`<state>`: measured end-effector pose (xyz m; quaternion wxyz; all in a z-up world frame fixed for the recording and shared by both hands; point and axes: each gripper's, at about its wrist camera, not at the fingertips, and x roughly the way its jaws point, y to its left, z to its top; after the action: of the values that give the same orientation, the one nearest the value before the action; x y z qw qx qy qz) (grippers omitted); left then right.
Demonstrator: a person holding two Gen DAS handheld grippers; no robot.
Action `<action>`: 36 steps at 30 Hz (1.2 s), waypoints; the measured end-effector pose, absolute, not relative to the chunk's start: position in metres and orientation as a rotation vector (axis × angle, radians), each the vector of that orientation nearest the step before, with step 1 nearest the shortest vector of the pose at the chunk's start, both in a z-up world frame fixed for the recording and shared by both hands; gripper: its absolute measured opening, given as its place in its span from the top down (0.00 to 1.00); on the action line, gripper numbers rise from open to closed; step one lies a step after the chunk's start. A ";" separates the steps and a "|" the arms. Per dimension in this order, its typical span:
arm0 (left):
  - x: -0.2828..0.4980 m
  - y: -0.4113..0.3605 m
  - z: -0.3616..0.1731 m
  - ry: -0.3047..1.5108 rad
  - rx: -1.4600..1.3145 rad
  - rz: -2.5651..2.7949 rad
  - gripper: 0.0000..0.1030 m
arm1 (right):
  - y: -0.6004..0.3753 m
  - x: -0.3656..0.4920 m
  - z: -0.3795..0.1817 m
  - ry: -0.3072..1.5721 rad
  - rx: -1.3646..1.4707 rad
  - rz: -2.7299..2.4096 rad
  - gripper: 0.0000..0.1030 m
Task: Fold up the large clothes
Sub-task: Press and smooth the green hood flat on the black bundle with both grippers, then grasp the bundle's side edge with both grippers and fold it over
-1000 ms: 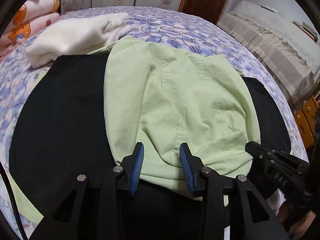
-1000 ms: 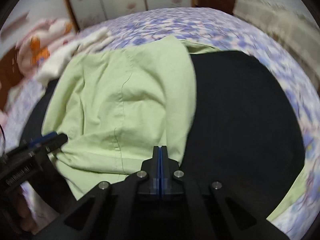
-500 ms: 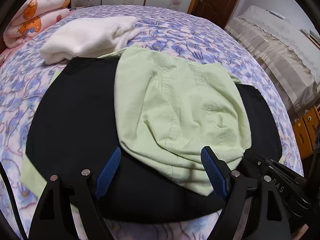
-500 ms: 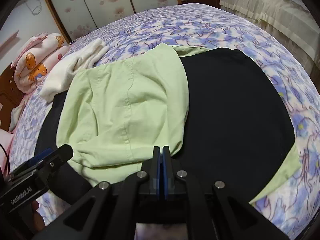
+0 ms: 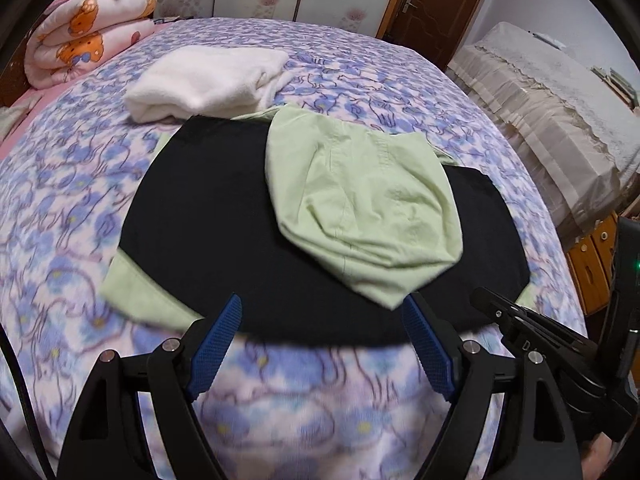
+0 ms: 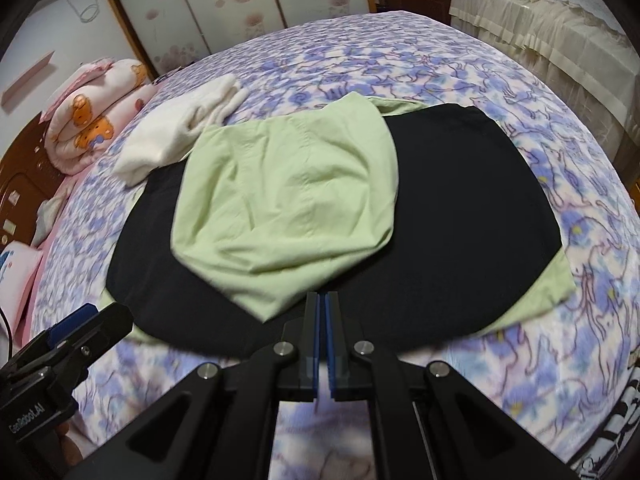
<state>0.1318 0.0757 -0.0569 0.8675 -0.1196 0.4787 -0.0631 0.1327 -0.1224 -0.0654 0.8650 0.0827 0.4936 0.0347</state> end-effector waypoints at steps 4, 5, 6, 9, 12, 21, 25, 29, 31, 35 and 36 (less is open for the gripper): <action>0.107 0.088 -0.056 1.018 -0.274 -0.126 0.21 | -0.115 0.110 -0.061 1.046 0.157 0.092 0.97; 0.103 0.091 -0.056 1.023 -0.278 -0.124 0.21 | -0.113 0.104 -0.061 1.052 0.152 0.097 0.97; 0.098 0.095 -0.058 1.027 -0.285 -0.123 0.21 | -0.112 0.101 -0.061 1.055 0.149 0.101 0.97; 0.086 0.105 -0.063 1.040 -0.303 -0.121 0.21 | -0.106 0.090 -0.062 1.064 0.127 0.113 0.97; 0.077 0.119 -0.076 1.048 -0.362 -0.144 0.21 | -0.101 0.081 -0.066 1.076 0.102 0.118 0.97; 0.083 0.160 -0.135 1.052 -0.646 -0.196 0.21 | -0.092 0.084 -0.086 1.112 0.094 0.143 0.97; 0.096 0.172 -0.156 1.023 -0.699 -0.187 0.21 | -0.087 0.095 -0.090 1.110 0.105 0.153 0.97; 0.115 0.180 -0.173 0.999 -0.725 -0.168 0.21 | -0.081 0.103 -0.089 1.078 0.101 0.184 0.97; 0.124 0.183 -0.181 0.987 -0.743 -0.164 0.21 | -0.078 0.107 -0.089 1.068 0.097 0.196 0.97; 0.142 0.184 -0.187 0.949 -0.736 -0.148 0.21 | -0.070 0.115 -0.091 1.055 0.084 0.214 0.97; 0.147 0.183 -0.187 0.944 -0.726 -0.143 0.21 | -0.068 0.118 -0.093 1.056 0.081 0.218 0.97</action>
<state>0.1467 0.1833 -0.1872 0.8255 -0.3416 0.4443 -0.0675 0.1176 -0.0683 -0.0929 0.8573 0.0386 0.5028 0.1037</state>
